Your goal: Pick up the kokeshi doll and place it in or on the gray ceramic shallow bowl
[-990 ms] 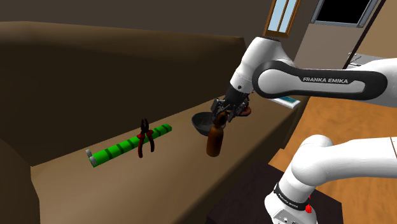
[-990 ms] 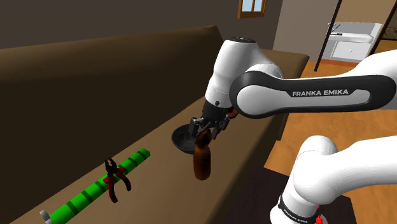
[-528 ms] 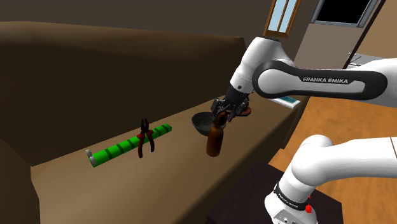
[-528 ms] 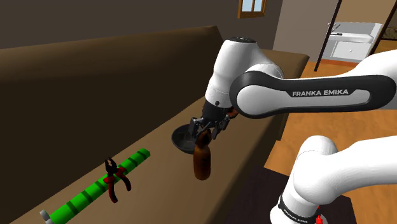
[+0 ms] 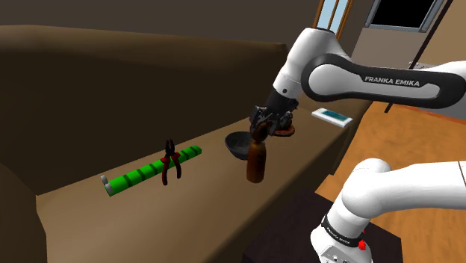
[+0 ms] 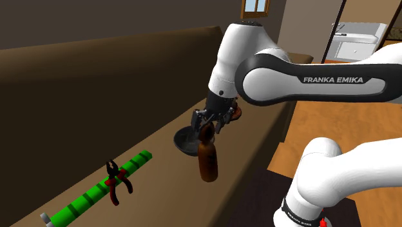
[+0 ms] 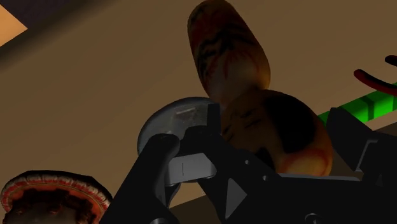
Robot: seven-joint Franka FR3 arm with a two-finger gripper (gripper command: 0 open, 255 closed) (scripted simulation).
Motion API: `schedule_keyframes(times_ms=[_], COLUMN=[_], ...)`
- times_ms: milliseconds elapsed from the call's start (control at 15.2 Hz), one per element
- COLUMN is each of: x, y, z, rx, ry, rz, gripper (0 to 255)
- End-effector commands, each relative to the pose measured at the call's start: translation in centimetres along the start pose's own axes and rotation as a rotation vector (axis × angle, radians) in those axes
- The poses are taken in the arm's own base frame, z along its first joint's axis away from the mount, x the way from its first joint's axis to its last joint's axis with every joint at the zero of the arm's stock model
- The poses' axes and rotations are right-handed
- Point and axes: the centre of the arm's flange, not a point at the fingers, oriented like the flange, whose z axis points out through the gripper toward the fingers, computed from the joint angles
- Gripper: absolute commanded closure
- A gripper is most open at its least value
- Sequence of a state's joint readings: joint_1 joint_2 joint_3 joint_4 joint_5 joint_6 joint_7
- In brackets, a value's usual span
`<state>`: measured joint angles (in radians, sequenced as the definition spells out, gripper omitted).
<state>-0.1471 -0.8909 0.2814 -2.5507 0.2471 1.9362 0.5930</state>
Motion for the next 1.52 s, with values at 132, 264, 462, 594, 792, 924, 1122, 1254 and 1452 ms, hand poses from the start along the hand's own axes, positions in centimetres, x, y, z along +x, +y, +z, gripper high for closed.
schedule_keyframes(times_ms=[132,264,462,594,792,924,1122,1254,1452], x=[0.6,0.8,1.1,1.3,1.7,1.9,2.2,2.4,2.7], y=[-0.4,-0.6,-0.9,-1.0,-1.3,-1.5,-1.7,-1.9,-2.2], z=[-2.2,-3.2,-4.7,-5.8,-7.3,-8.3,-9.8,-10.9,-12.4], rx=[0.000,0.000,0.000,0.000,0.000,0.000,0.000,0.000,0.000], ry=[0.001,0.001,0.001,0.001,0.001,0.001,0.001,0.001,0.001], rz=[0.000,0.000,0.000,0.000,0.000,0.000,0.000,0.000,0.000], gripper=[255,255,255,255,255,255,255,255,255])
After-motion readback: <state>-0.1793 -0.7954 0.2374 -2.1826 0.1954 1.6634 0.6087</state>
